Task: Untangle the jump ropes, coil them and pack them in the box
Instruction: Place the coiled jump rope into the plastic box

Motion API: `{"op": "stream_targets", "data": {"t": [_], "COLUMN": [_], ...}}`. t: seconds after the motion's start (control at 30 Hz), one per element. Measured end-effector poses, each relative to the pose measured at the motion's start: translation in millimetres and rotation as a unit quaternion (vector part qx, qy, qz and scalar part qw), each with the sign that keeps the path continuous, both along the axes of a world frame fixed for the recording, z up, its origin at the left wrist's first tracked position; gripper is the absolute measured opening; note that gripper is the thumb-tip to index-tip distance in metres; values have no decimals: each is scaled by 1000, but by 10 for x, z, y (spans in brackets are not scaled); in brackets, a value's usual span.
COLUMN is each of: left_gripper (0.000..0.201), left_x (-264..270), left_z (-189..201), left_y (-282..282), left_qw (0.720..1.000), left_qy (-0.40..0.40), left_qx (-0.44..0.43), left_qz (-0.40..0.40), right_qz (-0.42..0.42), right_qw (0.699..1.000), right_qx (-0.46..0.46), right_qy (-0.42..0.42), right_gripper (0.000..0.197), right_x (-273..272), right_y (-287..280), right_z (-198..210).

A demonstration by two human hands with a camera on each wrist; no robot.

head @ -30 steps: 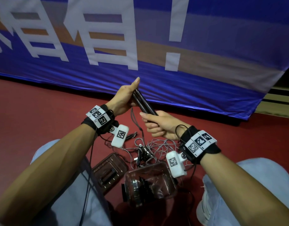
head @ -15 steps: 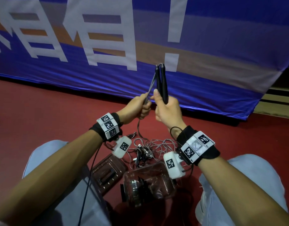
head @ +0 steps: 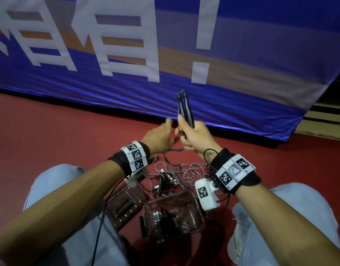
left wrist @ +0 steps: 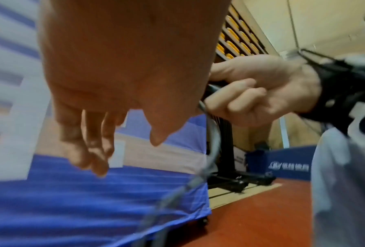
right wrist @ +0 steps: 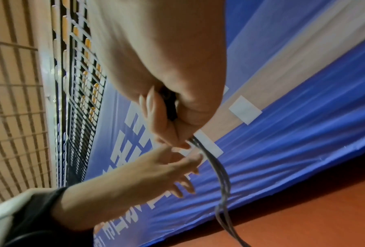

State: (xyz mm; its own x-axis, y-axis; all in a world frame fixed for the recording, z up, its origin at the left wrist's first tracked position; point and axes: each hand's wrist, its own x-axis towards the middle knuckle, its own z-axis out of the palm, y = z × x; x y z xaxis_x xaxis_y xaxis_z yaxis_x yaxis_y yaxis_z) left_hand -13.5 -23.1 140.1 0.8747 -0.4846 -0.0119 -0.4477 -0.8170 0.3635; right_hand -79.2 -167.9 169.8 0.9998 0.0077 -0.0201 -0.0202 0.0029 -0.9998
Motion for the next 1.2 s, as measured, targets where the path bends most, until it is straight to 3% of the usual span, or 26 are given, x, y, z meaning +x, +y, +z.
{"op": "stream_targets", "data": {"t": [0.1,0.2,0.27,0.4,0.57,0.67,0.83,0.97,1.03,1.1,1.2], "left_gripper": [74,67,48,18,57,57,36,46,37,26,27], "left_x": [115,179,148,114,194,200,226,261,313,334,303], "left_z": [128,216,204,224,279,350,343,371,346,310,208], "left_y": [216,316,310,308,426,443,477,519,569,598,581], "left_qw": [982,959,947,937,916,920,927,952,960,958,942], "left_qy": [-180,-279,-291,-296,-366,-364,-320,-273,-235,-210,-185], "left_qx": [-42,14,82,146,129,104,158,136,141,175,255], "left_qz": [44,-51,-106,-115,-98,-99,-113,-12,55,87,113], "right_qz": [64,105,125,186,228,249,250,207,185,187,214], "right_qw": [986,967,969,961,959,953,944,927,916,924,953], "right_qx": [-143,-207,-179,-145,-46,13,71,234,286,253,67], "right_qy": [62,104,119,142,160,173,204,209,212,215,205], "right_gripper": [48,47,46,42,37,35,40,68,72,69,56], "right_x": [-61,-131,-142,-175,-145,-95,-89,-39,2,-10,-104], "right_y": [-31,-21,-11,-8,0,-19,-9,-91,-118,-44,179], "right_z": [-7,-49,-52,-36,-13,26,21,6,-7,-30,-140]}}
